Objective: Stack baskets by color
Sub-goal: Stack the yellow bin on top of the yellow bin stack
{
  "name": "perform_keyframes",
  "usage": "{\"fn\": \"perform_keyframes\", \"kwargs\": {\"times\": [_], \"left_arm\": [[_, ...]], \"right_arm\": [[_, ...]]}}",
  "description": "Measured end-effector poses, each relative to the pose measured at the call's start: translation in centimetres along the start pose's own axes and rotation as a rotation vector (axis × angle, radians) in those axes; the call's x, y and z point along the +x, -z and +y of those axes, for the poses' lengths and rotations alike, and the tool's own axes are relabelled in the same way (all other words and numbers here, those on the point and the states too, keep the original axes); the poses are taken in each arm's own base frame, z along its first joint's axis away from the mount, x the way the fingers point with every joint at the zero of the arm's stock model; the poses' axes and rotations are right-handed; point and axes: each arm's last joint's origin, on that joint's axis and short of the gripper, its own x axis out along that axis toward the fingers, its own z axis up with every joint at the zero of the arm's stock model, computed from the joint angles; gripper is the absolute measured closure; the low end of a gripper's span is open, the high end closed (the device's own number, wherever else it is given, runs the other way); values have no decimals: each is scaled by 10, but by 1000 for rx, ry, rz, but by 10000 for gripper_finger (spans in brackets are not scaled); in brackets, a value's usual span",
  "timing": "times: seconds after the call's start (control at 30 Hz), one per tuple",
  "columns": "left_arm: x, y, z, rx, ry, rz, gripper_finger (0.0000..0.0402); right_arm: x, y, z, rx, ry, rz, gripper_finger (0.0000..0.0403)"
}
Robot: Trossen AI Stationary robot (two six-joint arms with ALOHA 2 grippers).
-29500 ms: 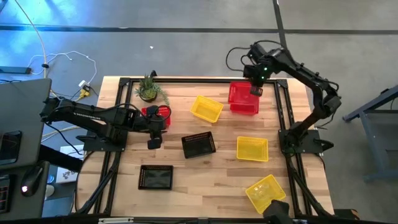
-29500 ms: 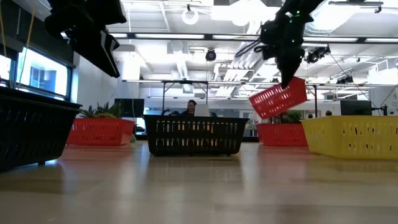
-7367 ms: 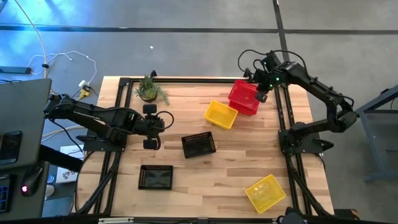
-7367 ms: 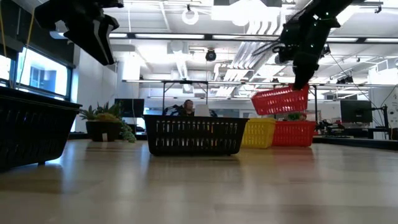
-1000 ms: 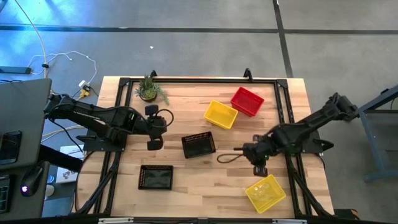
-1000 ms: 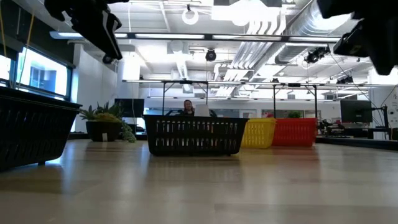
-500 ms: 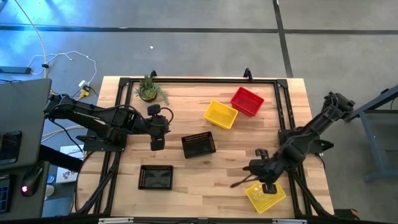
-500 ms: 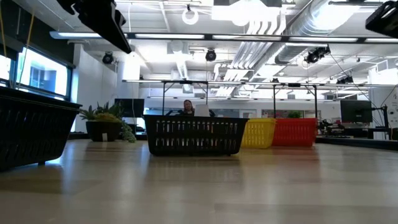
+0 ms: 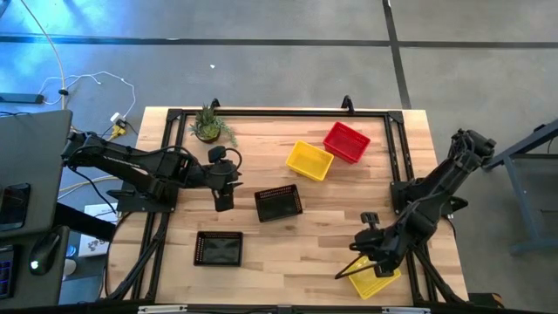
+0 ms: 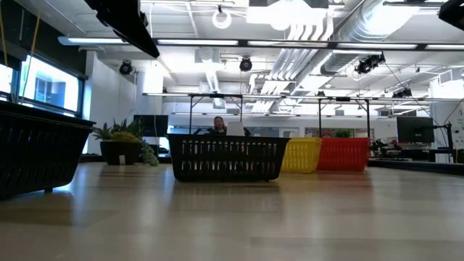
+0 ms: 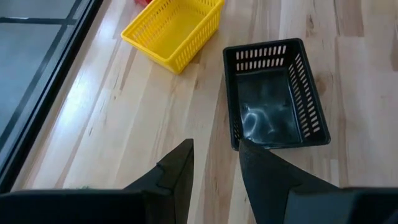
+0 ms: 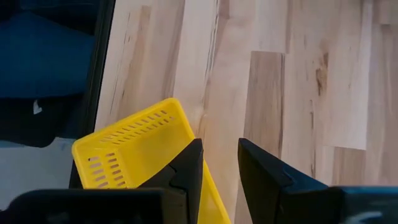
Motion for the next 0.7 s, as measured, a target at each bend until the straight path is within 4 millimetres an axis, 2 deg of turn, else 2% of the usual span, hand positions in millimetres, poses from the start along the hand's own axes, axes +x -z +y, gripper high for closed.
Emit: {"fn": "perform_keyframes", "kwargs": {"times": [0.47, 0.7], "left_arm": [[0, 0, 0, 3, 0, 1, 287], [0, 0, 0, 3, 0, 1, 287]], "right_arm": [[49, -2, 17, -58, 0, 91, 314], [63, -2, 22, -37, -16, 106, 314]]}}
